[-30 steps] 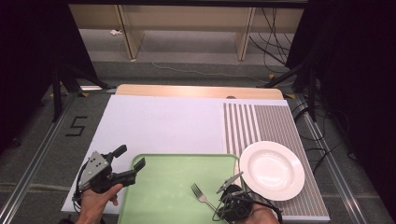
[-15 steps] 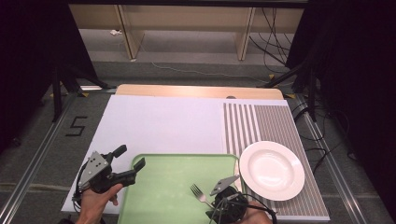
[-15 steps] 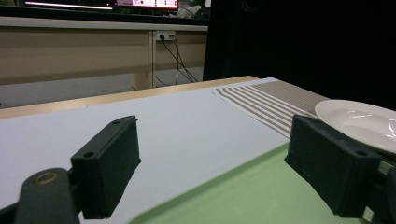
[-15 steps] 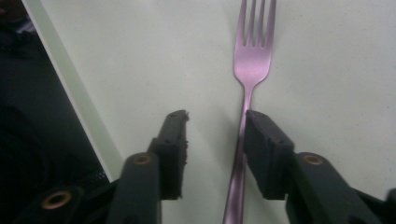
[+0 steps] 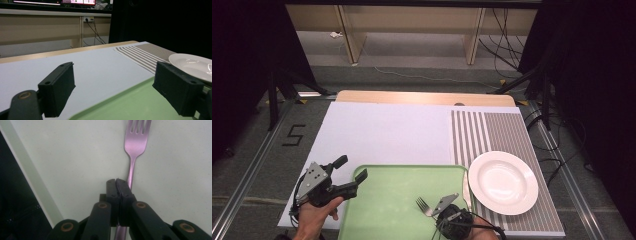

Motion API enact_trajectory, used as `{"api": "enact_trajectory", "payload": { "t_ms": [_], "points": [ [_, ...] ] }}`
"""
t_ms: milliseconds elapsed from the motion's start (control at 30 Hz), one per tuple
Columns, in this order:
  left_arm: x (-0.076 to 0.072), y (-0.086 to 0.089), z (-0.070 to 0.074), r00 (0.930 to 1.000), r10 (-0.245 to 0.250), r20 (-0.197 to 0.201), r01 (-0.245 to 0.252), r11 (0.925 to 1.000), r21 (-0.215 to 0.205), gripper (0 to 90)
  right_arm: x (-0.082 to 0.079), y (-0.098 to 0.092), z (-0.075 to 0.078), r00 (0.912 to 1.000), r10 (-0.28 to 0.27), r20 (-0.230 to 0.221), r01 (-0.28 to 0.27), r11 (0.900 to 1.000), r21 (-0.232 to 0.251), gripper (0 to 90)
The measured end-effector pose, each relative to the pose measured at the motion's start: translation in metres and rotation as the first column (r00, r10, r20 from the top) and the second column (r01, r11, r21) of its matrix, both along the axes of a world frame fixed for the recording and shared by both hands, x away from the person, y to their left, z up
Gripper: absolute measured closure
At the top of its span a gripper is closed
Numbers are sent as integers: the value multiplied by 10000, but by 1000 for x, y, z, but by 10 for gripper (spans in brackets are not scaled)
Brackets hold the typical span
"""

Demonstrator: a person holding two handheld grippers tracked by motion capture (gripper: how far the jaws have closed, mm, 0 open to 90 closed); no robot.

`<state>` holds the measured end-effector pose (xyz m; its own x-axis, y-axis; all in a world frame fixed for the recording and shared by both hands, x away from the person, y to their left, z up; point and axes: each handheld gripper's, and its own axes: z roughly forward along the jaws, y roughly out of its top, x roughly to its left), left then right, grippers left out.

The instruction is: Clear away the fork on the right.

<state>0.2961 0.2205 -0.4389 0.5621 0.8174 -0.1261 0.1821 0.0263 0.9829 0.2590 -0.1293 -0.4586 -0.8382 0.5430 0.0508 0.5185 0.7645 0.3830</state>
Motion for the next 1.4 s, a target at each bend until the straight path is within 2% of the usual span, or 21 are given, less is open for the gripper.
{"api": "enact_trajectory", "payload": {
  "t_ms": [200, 433, 933, 1400],
  "points": [
    [0, 0, 0, 10000, 22, 2, -22, 10000, 18, 163, 0, 1, -1, 9999, -35, 163, 41, 9994, -352, 900],
    [0, 1, 1, 10000, 14, 8, -14, 10000, 20, 163, 3, -6, 0, 9991, -380, 169, 388, 9979, -521, 900],
    [-1, 1, 1, 10000, 16, 30, -16, 10000, 48, 163, 9, -20, 0, 9965, -828, 106, 833, 9949, -574, 900],
    [-1, 1, 1, 10000, 29, 24, -29, 10000, -7, 162, 13, -36, 2, 9922, -1229, -189, 1214, 9903, -670, 900]
  ]
}}
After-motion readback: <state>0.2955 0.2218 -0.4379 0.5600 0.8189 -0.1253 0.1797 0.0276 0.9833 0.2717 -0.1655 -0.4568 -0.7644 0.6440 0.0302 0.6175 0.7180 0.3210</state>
